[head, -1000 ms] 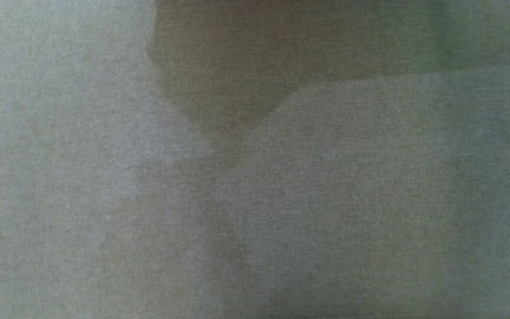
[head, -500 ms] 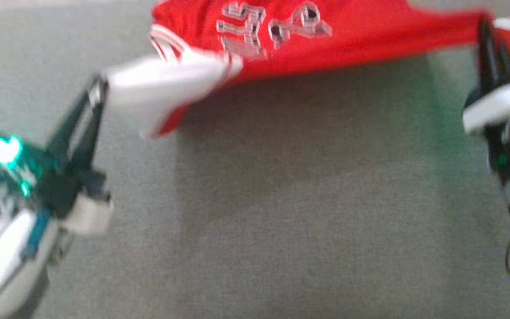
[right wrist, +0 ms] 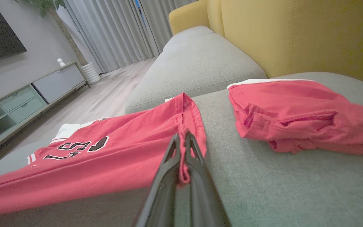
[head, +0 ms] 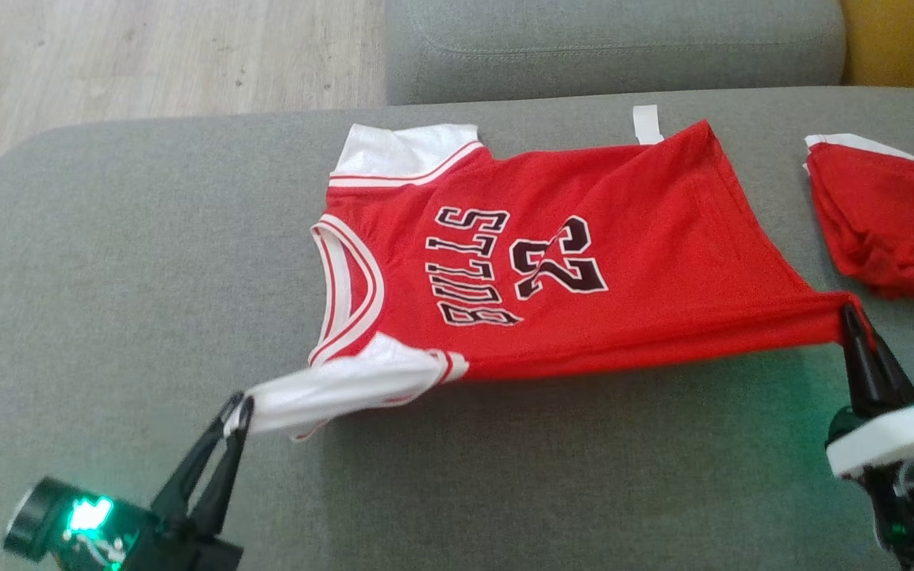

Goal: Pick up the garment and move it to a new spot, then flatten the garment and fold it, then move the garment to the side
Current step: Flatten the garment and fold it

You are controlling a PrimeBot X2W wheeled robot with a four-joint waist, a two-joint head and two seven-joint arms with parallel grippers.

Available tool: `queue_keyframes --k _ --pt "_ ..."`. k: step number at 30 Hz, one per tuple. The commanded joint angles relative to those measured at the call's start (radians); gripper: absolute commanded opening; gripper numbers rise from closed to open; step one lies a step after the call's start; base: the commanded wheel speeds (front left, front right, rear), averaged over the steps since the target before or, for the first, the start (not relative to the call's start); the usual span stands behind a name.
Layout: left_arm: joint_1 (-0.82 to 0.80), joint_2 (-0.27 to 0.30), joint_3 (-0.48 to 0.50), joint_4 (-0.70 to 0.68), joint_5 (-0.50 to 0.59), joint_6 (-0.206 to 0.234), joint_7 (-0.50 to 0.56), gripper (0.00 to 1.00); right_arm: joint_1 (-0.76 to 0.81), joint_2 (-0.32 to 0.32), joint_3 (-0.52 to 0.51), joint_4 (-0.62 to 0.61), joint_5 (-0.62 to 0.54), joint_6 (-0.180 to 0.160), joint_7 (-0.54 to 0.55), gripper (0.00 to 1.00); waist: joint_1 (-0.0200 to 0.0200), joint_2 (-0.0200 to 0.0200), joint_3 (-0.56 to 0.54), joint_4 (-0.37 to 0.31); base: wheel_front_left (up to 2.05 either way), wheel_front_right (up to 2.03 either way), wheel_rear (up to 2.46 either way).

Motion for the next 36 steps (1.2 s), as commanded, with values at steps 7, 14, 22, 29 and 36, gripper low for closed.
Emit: queue_keyframes --k 7,14,22,29,36 --pt "-0.043 0.032 0.029 -0.044 0.001 0.019 0.003 0.0 0.057 0.025 -0.094 -0.123 -0.08 -0.002 0.025 0.0 0.0004 -0.0001 0.027 -0.004 0.0 0.0 0.0" --pt "-0.244 -0.024 -0.011 0.06 0.039 -0.061 0.008 0.0 0.004 0.085 -0.165 -0.115 -0.139 -0.002 0.109 0.0 0.0004 -0.0001 0.106 0.008 0.0 0.0 0.0" --pt "-0.556 -0.1 -0.04 0.306 0.082 -0.187 -0.002 0.0 -0.167 0.134 -0.191 -0.031 -0.217 -0.002 0.17 0.0 0.0004 -0.0001 0.219 0.008 0.0 0.0 0.0" --pt "-0.688 -0.147 -0.051 0.406 0.122 -0.225 -0.004 0.0 -0.263 0.154 -0.186 0.023 -0.26 -0.002 0.164 0.27 0.0004 -0.0001 0.28 0.0 0.0 0.0 0.0" --pt "-0.682 -0.167 -0.026 0.424 0.122 -0.203 -0.004 1.0 -0.279 0.164 -0.18 0.052 -0.271 -0.002 0.131 1.0 0.0004 -0.0001 0.287 -0.003 0.0 0.0 0.0"
